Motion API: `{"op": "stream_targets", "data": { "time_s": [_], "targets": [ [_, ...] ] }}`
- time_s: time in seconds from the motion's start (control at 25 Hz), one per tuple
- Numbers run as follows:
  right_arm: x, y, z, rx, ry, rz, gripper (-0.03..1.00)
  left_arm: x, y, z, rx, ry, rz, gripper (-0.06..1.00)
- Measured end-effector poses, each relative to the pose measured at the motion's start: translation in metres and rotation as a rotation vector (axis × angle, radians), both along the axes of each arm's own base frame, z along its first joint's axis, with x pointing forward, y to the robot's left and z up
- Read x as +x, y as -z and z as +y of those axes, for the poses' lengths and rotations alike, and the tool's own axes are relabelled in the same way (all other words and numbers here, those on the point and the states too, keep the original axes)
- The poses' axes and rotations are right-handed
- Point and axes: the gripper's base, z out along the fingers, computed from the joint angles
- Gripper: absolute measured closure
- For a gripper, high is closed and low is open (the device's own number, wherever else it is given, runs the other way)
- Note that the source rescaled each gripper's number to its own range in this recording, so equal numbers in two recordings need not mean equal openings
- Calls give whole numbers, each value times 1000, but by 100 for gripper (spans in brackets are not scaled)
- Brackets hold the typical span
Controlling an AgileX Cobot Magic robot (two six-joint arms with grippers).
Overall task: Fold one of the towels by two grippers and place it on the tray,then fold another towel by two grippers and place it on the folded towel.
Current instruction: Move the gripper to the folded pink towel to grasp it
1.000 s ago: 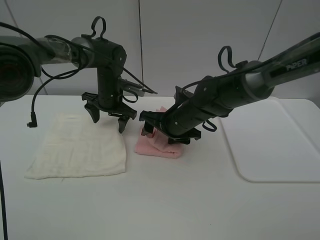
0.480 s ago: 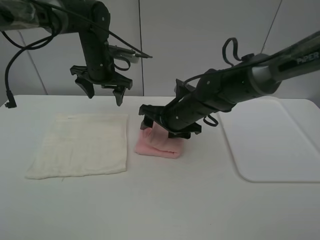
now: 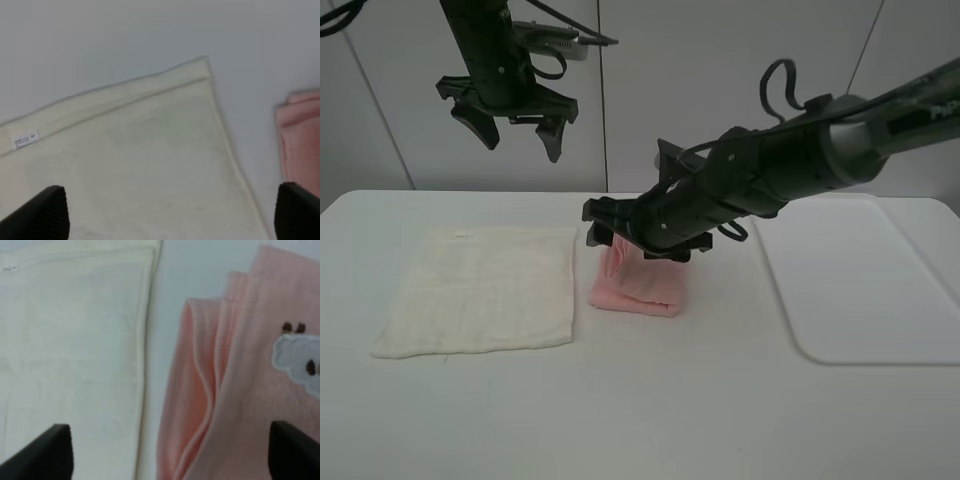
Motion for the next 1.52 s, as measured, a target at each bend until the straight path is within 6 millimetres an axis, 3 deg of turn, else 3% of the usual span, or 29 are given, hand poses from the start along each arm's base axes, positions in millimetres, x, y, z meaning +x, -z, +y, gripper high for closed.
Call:
{"op": "stream_targets", "data": {
  "time_s": [0.2, 0.56, 0.88, 1.0, 1.32, 1.52],
  "targets": [
    [0, 3, 5, 4, 1, -25, 19, -4, -14, 2, -16, -4, -26, -6],
    [16, 12, 19, 13, 0, -35, 21, -5, -14, 2, -18, -4, -23, -6],
    [19, 48, 24, -18, 8, 64, 21, -5, -14, 1, -19, -4, -23, -6],
    [20, 53, 25, -21, 11, 73, 21, -5, -14, 1, -19, -4, -23, -6],
    [20, 50, 25, -14, 12, 73, 22, -5, -14, 1, -19, -4, -23, -6],
    [16, 18, 24, 9, -21, 41, 22, -5, -15, 2, -18, -3, -25, -6]
  ]
}}
